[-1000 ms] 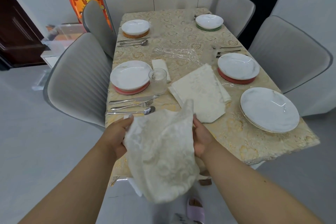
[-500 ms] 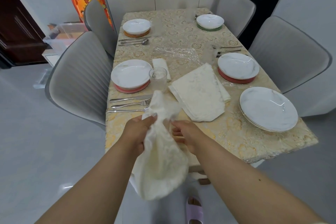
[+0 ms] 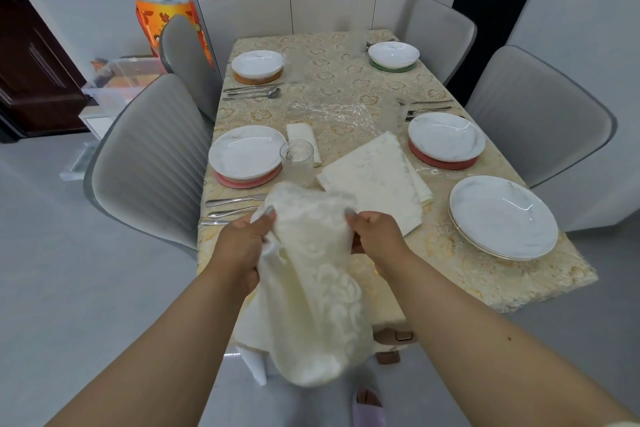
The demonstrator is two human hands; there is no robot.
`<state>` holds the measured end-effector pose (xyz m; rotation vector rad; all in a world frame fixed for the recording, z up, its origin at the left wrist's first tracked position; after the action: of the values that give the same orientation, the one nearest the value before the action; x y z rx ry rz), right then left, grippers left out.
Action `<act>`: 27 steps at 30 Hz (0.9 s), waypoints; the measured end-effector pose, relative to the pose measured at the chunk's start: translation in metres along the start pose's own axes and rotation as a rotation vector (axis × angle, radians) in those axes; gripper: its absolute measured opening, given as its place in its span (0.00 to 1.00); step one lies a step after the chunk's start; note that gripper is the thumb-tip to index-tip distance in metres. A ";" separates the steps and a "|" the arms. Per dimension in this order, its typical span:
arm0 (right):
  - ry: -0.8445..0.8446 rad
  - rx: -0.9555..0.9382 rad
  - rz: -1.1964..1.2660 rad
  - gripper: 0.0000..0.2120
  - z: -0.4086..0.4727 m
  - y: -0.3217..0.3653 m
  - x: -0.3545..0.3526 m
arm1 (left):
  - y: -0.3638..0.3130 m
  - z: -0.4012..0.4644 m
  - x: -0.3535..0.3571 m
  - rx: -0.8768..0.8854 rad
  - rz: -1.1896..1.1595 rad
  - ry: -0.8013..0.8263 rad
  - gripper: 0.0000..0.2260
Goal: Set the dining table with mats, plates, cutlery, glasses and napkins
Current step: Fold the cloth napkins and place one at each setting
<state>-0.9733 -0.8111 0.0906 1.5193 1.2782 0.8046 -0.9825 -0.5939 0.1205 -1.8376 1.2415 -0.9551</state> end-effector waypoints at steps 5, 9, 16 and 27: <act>-0.135 0.070 0.140 0.18 0.022 0.013 -0.025 | -0.004 0.007 -0.012 0.027 0.017 -0.100 0.07; 0.250 0.358 0.184 0.11 -0.003 -0.026 0.006 | -0.002 0.010 -0.017 0.005 0.014 -0.130 0.08; -0.169 0.136 0.182 0.11 0.034 -0.005 -0.057 | -0.022 0.019 -0.052 0.110 0.191 -0.263 0.09; -0.290 0.179 0.054 0.21 0.061 -0.043 -0.091 | -0.029 0.033 -0.079 0.299 0.347 -0.336 0.16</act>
<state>-0.9534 -0.9153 0.0387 1.7481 1.1185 0.4904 -0.9629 -0.5059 0.1150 -1.4190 1.0936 -0.5747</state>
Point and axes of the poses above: each hand's wrist, its own z-axis towards the middle knuckle, its own x-axis out of the palm, y = z × x, the point moved 8 cm from there along z, towards the middle knuckle, and after that the axes turned 5 degrees about -y, right-handed, at the moved point
